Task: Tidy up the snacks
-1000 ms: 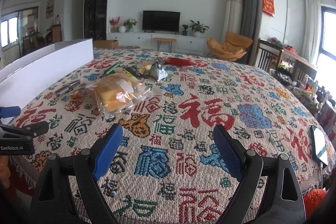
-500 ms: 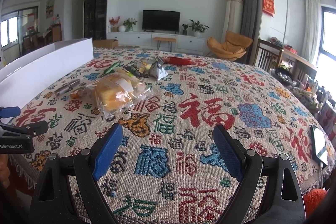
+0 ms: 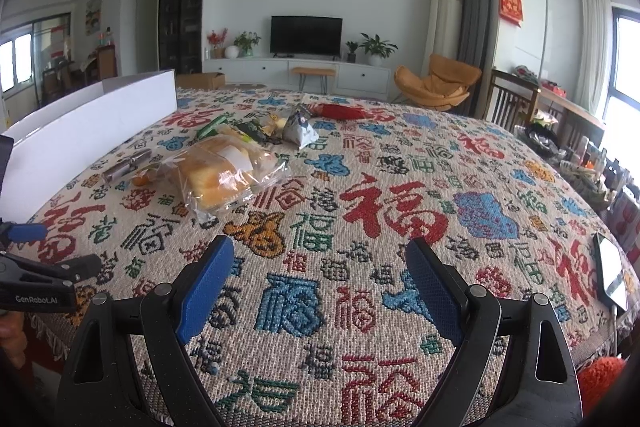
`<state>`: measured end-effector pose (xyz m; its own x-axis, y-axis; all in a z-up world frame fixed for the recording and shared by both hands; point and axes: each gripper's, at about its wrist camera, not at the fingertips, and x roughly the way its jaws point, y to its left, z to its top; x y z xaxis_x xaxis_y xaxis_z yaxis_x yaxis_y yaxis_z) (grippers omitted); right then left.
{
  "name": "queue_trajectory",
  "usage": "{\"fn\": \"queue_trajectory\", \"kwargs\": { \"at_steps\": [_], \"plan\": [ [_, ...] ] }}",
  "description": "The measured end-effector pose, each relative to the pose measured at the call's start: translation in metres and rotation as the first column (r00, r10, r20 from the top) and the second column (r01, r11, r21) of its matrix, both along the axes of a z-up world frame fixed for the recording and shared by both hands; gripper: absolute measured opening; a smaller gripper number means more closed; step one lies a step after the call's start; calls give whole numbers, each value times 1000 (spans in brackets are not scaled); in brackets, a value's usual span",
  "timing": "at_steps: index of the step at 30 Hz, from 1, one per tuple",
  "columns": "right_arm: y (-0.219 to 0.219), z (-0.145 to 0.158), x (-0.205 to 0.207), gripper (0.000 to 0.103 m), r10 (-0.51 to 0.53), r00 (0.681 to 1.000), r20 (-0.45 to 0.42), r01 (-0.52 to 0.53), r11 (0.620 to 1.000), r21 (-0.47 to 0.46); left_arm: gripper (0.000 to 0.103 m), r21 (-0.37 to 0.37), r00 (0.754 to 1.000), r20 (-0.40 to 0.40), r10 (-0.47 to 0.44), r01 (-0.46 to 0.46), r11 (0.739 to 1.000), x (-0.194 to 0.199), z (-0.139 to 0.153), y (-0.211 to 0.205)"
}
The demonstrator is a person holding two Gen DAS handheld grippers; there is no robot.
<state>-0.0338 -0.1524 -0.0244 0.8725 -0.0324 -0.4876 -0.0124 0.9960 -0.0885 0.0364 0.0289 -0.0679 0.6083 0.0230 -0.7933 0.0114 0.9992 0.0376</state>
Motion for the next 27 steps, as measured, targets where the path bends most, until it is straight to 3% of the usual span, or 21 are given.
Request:
{"fn": "queue_trajectory", "kwargs": {
  "at_steps": [7, 12, 18, 22, 27],
  "plan": [
    [-5, -4, 4, 91, -3, 999, -32, 4, 1000, 23, 103, -26, 999, -32, 11, -12, 1000, 4, -6, 7],
    [-32, -4, 14, 90, -93, 994, -58, 97, 993, 64, 103, -39, 999, -39, -5, 4, 999, 6, -8, 8],
    [-77, -5, 42, 90, -147, 969, -198, 184, 965, 187, 103, -38, 998, -57, -25, 23, 999, 10, -7, 9],
    [-88, -9, 81, 90, -151, 939, -308, 193, 975, 109, 103, -37, 997, -67, -23, 20, 999, 11, -7, 8],
    [-107, -35, 120, 91, -181, 902, -393, 216, 975, 46, 103, -35, 998, -63, -25, 23, 999, 9, -8, 8]
  ]
}}
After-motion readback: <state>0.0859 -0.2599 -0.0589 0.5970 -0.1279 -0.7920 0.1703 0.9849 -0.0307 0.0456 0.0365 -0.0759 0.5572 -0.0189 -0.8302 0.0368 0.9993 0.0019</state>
